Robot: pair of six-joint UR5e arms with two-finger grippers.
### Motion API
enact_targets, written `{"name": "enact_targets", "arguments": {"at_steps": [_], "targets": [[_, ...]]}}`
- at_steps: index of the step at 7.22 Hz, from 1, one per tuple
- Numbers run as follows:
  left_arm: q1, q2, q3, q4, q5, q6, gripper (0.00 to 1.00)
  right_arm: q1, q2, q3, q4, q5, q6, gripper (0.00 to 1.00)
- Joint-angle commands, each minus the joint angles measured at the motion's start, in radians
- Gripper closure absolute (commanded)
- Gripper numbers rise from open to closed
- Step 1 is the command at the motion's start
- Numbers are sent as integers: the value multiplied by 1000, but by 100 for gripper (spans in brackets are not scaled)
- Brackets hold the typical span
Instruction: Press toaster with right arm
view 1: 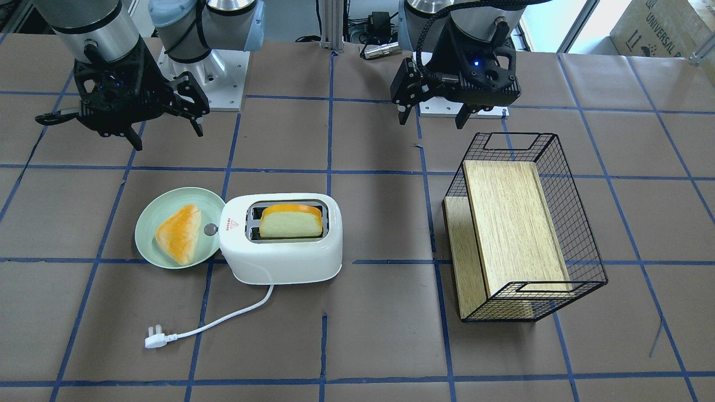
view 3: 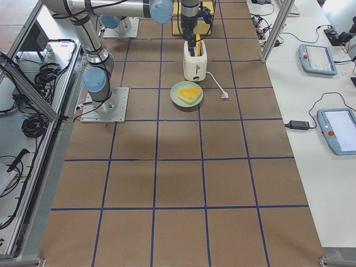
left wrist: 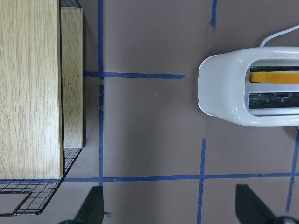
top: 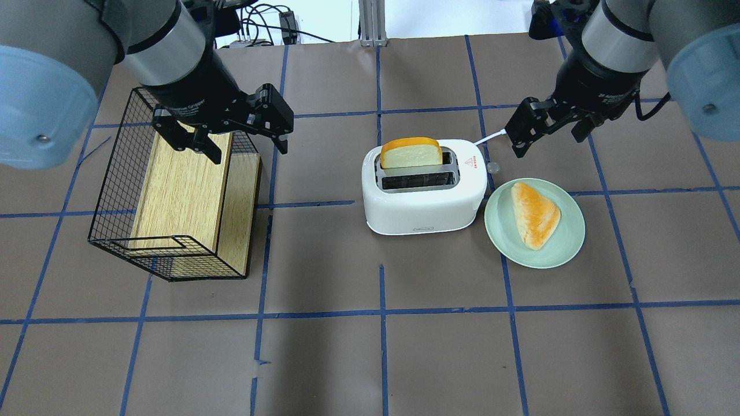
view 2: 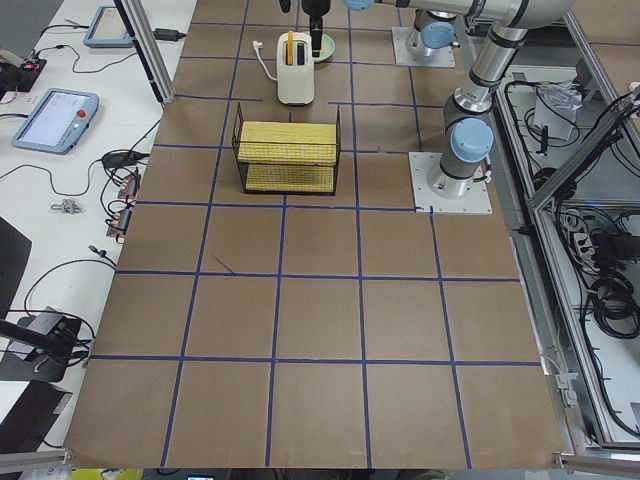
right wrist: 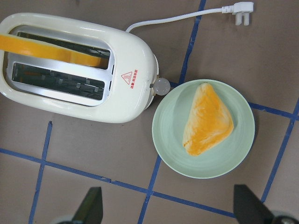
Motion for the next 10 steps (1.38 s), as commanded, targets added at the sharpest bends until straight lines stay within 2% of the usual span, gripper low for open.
{"name": "enact_targets", "arguments": {"at_steps": [1,6,7,8,9,10], "targets": [[1,0,0,0,-1,0,0,0,6,2,-1,0,-1,0],[1,0,0,0,0,0,0,0,9,2,-2,0,-1,0],[-1,0,0,0,-1,0,0,-3,12,1,-14,-1,-48,0],[-1,0,0,0,0,0,0,-9,18,1,-40,-1,-273,2],[1,0,0,0,0,0,0,-7,30,1,-69,-18,-421,3],[1,0,0,0,0,0,0,-7,52,2,-96,-109,-544,20]]}}
